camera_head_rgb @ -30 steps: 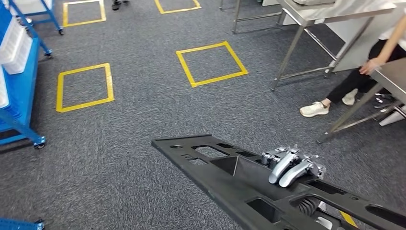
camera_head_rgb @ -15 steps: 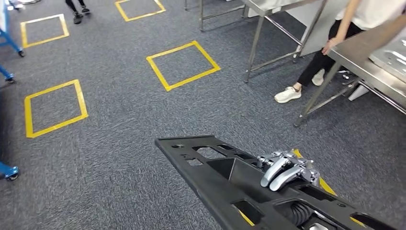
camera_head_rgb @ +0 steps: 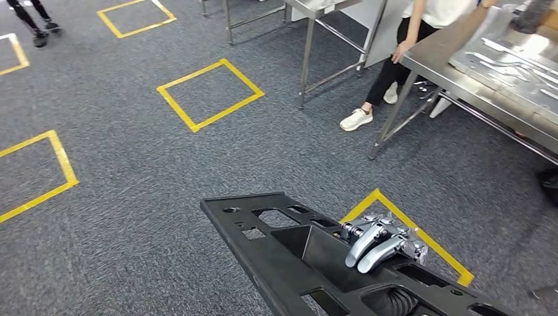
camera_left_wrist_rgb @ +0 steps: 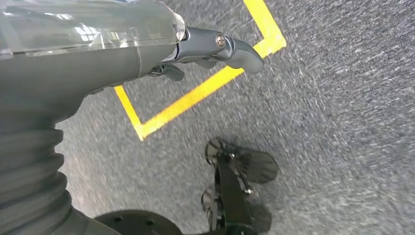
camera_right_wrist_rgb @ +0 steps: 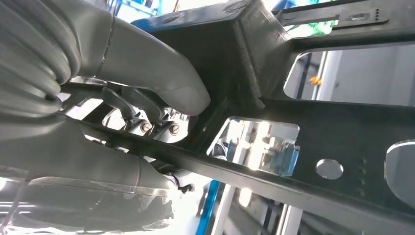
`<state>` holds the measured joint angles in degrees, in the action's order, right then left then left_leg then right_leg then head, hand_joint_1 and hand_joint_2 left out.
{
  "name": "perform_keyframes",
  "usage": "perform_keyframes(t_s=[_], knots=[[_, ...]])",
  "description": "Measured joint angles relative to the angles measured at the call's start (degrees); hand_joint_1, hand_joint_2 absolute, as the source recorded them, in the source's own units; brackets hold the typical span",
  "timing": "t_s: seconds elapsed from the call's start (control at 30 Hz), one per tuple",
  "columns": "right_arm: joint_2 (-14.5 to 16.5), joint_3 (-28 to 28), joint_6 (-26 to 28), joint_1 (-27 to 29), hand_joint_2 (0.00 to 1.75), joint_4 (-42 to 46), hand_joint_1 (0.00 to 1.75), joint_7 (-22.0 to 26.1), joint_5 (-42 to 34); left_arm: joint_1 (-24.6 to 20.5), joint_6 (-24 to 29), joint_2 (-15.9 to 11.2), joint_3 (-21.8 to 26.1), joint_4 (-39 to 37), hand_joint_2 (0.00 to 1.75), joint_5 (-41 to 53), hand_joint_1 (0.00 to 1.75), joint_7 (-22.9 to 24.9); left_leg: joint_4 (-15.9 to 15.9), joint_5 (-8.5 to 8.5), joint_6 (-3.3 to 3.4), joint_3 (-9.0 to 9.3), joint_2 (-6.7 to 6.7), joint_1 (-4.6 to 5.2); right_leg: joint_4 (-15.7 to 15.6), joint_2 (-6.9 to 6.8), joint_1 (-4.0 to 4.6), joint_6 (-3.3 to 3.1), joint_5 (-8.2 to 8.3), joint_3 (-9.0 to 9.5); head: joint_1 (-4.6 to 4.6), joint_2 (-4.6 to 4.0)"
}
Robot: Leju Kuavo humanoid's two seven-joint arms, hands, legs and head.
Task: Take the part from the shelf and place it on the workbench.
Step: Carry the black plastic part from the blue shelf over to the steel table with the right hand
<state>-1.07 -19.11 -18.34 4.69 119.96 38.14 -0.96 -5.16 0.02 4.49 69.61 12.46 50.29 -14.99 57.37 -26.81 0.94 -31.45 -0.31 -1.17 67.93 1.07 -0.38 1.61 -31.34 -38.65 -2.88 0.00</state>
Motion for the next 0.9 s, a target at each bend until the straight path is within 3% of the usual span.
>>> perform_keyframes(t_s=[0.07, 0.1, 0.17, 0.2, 0.27, 0.3, 0.37, 0.43, 0.5, 0.53, 0.57, 0.6, 0.63, 0.67, 0.73, 0.8, 0.87, 0.9], knots=[[0.00, -0.06, 0.47, 0.09, 1.75, 0.01, 1.75, 0.00, 0.17, 0.15, -0.16, -0.02, 0.01, 0.00, 1.75, 0.01, 0.00, 0.04, 0.03, -0.13, 0.07, -0.01, 1.54, 0.11, 6.22, -0.60, -0.27, 0.36, -2.14, -3.04, -0.01, 0.00], [0.00, -0.09, 0.61, 0.13, 1.75, 0.02, 1.75, 0.00, 0.22, 0.14, -0.21, -0.02, 0.02, 0.00, 1.75, 0.02, 0.00, 0.06, 0.05, -0.20, 0.01, 0.04, 2.27, 0.12, 6.36, -0.73, -0.35, 0.43, -1.57, -3.06, -0.01, 0.00], [0.00, -0.25, 0.68, 0.13, 1.75, 0.08, 1.75, 0.00, 0.23, 0.01, -0.36, -0.01, 0.02, 0.00, 1.75, 0.08, 0.00, 0.08, 0.06, -0.43, -0.22, 0.33, 3.51, 0.13, 0.13, -1.88, -0.31, 0.19, 1.97, 0.32, -0.01, 0.00], [0.00, -0.37, 0.68, 0.04, 1.75, 0.13, 1.75, 0.00, 0.23, -0.05, -0.46, 0.01, 0.01, 0.00, 1.75, 0.13, 0.00, 0.08, 0.08, -0.58, -0.42, 0.53, 4.04, 0.22, -4.20, -3.34, -0.06, -0.19, 3.49, 2.64, 0.00, 0.00], [0.00, -0.67, 0.84, -0.18, 1.75, 0.19, 1.75, 0.00, 0.19, -0.13, -0.71, 0.03, 0.00, 0.00, 1.75, 0.34, 0.00, 0.08, 0.12, -0.90, -0.97, 0.88, 4.96, 0.41, -9.46, -5.30, 0.52, -0.99, 4.88, 5.35, 0.00, 0.00], [0.00, -0.78, 1.02, -0.26, 1.75, 0.19, 1.75, 0.00, 0.16, -0.14, -0.83, 0.04, 0.00, 0.00, 1.75, 0.48, 0.00, 0.08, 0.09, -1.03, -1.29, 1.03, 5.46, 0.49, -10.03, -5.43, 0.77, -1.31, 4.75, 5.52, 0.00, 0.00], [0.01, -0.90, 1.37, -0.27, 1.75, 0.23, 1.75, 0.00, 0.10, -0.26, -1.00, 0.03, -0.01, 0.00, 1.75, 0.76, 0.00, 0.08, -0.03, -1.30, -1.98, 1.43, 6.19, 0.47, -10.25, -4.03, 0.67, -1.84, 4.96, 5.50, -0.01, 0.00], [0.03, -0.98, 1.46, -0.26, 1.75, 0.37, 1.75, 0.00, 0.03, -0.38, -1.04, -0.03, -0.02, 0.00, 1.75, 0.86, 0.00, 0.06, 1.80, -2.81, -2.58, 1.01, 4.50, 0.32, -10.74, -2.83, 0.28, -2.46, 5.27, 5.78, 0.00, 0.00], [0.05, -1.15, 1.38, -0.28, 1.75, 0.48, 1.75, 0.00, -0.12, -0.26, -1.07, -0.08, -0.03, 0.00, 1.75, 0.89, 0.00, 0.05, 8.31, -6.35, -2.95, -1.87, 1.86, 0.11, -10.93, -1.63, 0.13, -2.89, 5.42, 5.89, 0.00, 0.00], [0.07, -1.21, 1.33, -0.28, 1.75, 0.46, 1.75, 0.00, -0.20, -0.11, -1.08, -0.07, -0.03, 0.00, 1.75, 0.89, 0.00, 0.06, 12.31, -8.01, -3.08, -3.84, 1.25, 0.07, -10.89, -0.93, 0.17, -3.04, 5.41, 5.85, -0.01, 0.00], [0.07, -1.23, 1.29, -0.27, 1.75, 0.43, 1.75, 0.00, -0.31, 0.05, -1.09, -0.07, -0.03, 0.00, 1.75, 0.89, 0.00, 0.06, 15.32, -8.82, -3.18, -5.43, 0.99, 0.05, -10.84, -0.16, 0.22, -3.09, 5.40, 5.85, -0.01, 0.00], [0.07, -1.24, 1.27, -0.26, 1.75, 0.40, 1.75, 0.00, -0.46, 0.14, -1.08, -0.08, -0.02, 0.00, 1.75, 0.90, 0.00, 0.06, 16.26, -8.37, -3.21, -6.13, 0.87, 0.05, -10.76, 0.66, 0.24, -3.11, 5.37, 5.89, -0.01, 0.00], [0.07, -1.23, 1.23, -0.26, 1.75, 0.37, 1.75, 0.00, -0.64, 0.17, -1.08, -0.08, -0.02, 0.00, 1.75, 0.96, 0.00, 0.06, 14.85, -6.78, -3.17, -5.75, 0.77, 0.04, -10.66, 1.47, 0.24, -3.06, 5.32, 5.97, -0.01, 0.00], [0.07, -1.21, 1.10, -0.25, 1.75, 0.34, 1.75, 0.00, -0.84, 0.15, -1.06, -0.09, -0.02, 0.00, 1.75, 1.04, 0.00, 0.06, 11.44, -4.42, -3.07, -4.44, 0.33, 0.00, -10.53, 2.26, 0.21, -2.94, 5.23, 6.07, -0.01, 0.00], [0.07, -1.14, 0.62, -0.22, 1.75, 0.34, 1.75, 0.00, -1.09, 0.13, -1.01, -0.09, -0.03, 0.00, 1.75, 1.20, 0.00, 0.07, 3.96, -1.10, -2.66, -1.36, -1.71, -0.14, -10.11, 3.60, 0.23, -2.55, 4.98, 6.06, -0.01, 0.00], [0.08, -1.07, 0.27, -0.18, 1.75, 0.35, 1.75, 0.00, -1.10, 0.16, -0.95, -0.08, -0.04, 0.00, 1.75, 1.29, 0.00, 0.14, 0.88, -0.67, -2.15, -0.06, -2.91, -0.08, -9.82, 4.71, 0.19, -1.94, 4.97, 5.65, 0.00, 0.00], [0.19, -1.01, 0.27, -0.16, 1.75, 0.38, 1.75, 0.00, -1.05, 0.05, -0.96, -0.02, -0.05, 0.00, 1.75, 1.39, 0.00, 0.21, 0.56, -0.62, -1.50, 0.06, -2.10, -0.02, -9.85, 5.43, 0.10, -1.23, 5.11, 5.33, 0.00, 0.00], [0.27, -0.96, 0.32, -0.25, 1.75, 0.42, 1.75, 0.00, -1.04, -0.06, -1.00, 0.00, -0.05, 0.00, 1.75, 1.43, 0.00, 0.16, 0.38, -0.50, -1.08, 0.14, -1.59, -0.12, -9.51, 4.76, 0.15, -0.95, 4.85, 5.15, 0.00, 0.00]])
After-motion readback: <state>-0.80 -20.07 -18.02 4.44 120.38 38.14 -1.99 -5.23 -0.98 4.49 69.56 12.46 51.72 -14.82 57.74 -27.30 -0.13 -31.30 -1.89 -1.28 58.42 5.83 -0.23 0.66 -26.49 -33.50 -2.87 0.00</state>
